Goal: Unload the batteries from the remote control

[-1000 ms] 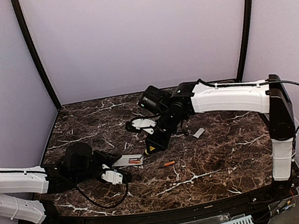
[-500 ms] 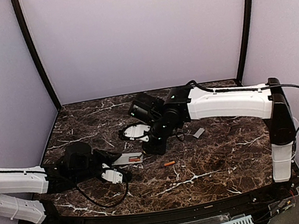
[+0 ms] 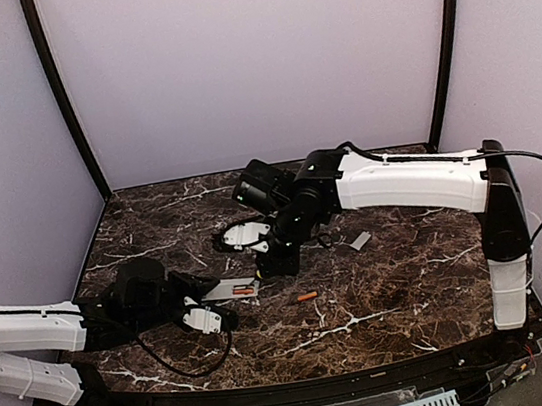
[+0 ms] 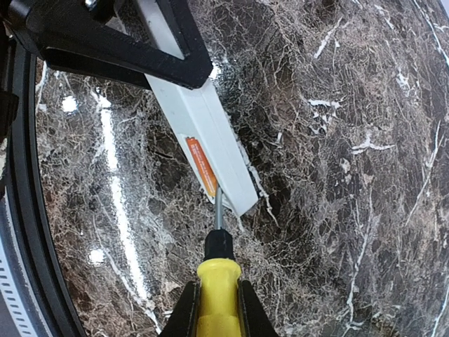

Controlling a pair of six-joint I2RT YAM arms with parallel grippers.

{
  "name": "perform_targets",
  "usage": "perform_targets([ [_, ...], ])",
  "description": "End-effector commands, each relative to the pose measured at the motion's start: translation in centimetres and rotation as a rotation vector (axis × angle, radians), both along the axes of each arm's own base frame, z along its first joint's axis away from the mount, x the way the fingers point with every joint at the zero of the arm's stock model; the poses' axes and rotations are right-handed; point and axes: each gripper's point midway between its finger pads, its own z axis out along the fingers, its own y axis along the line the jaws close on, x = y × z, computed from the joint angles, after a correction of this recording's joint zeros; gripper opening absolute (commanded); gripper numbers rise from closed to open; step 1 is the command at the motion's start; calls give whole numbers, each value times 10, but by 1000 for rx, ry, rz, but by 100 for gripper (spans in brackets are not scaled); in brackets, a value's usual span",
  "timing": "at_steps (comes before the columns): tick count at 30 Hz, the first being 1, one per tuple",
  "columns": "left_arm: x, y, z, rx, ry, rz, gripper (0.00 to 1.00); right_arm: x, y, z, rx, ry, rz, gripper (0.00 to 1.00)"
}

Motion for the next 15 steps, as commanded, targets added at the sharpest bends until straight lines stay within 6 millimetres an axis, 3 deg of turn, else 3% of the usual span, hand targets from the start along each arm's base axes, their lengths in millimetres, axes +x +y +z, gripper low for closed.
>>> perform_targets([
  [1, -6, -25, 40, -139, -49, -92, 0, 7, 18, 7, 134, 103, -44, 0],
  [15, -6, -24, 39, -140, -50, -88, 0, 11, 9, -16, 140, 270, -184, 0],
])
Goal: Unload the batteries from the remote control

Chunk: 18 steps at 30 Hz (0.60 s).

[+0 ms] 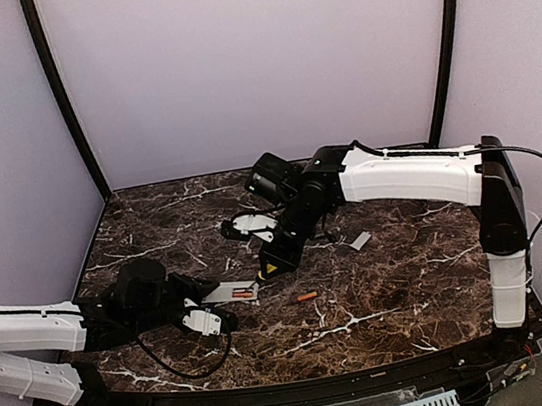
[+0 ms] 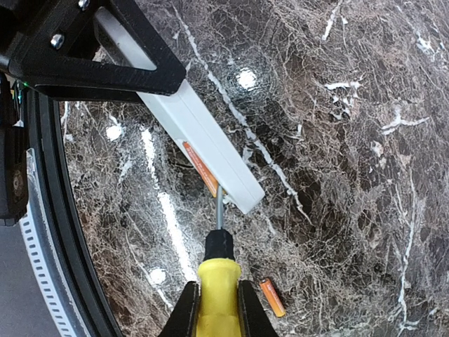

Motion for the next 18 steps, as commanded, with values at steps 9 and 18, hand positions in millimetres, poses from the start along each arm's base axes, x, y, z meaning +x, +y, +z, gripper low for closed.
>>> perform_targets([
  [9, -3, -26, 40, -147, -59, -82, 0, -1, 18, -10, 66, 154, -113, 0],
  [18, -2, -25, 40, -144, -67, -76, 0, -1, 18, -10, 73, 245, -206, 0],
])
